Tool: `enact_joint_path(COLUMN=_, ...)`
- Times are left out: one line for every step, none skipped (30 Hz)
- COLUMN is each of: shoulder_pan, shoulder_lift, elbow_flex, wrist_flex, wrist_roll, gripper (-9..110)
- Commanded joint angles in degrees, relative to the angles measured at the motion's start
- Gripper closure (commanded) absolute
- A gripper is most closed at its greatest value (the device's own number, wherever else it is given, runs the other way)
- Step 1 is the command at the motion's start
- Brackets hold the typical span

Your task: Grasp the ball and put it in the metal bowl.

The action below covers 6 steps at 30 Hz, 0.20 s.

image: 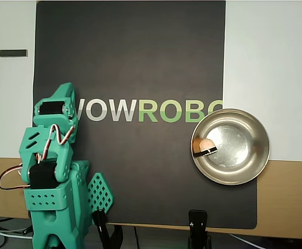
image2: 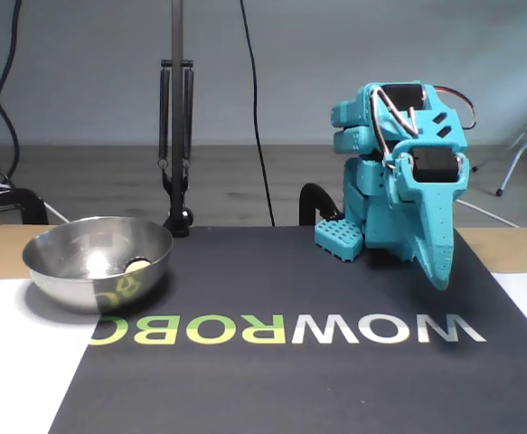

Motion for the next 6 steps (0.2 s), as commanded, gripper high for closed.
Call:
enact_joint_path(shoulder_pan=0.2, shoulder_lift=3.5, elbow_flex=1.9, wrist_flex=-0.1, wrist_roll=-0.2, gripper=101)
enact_joint_path(shoulder_pan=0.2, shoulder_lift=3.5, elbow_flex=1.9, wrist_flex=-0.1, wrist_roll=-0.2, gripper=101)
enact_joint_path(shoulder_pan=0.2, shoulder_lift=3.5, elbow_flex=1.9, wrist_flex=-0.1, wrist_roll=-0.2, gripper=101)
enact_joint_path(shoulder_pan=0.2, shoulder_lift=3.5, elbow_flex=1.9, wrist_flex=-0.1, wrist_roll=-0.2, gripper=101)
enact_joint_path(shoulder_pan=0.2, shoulder_lift=3.5, elbow_flex=1.9, wrist_flex=-0.1, wrist_roll=-0.2, gripper=101)
enact_joint_path(shoulder_pan=0.2, shoulder_lift=3.5, elbow_flex=1.9, wrist_flex=-0.1, wrist_roll=-0.2, gripper=101)
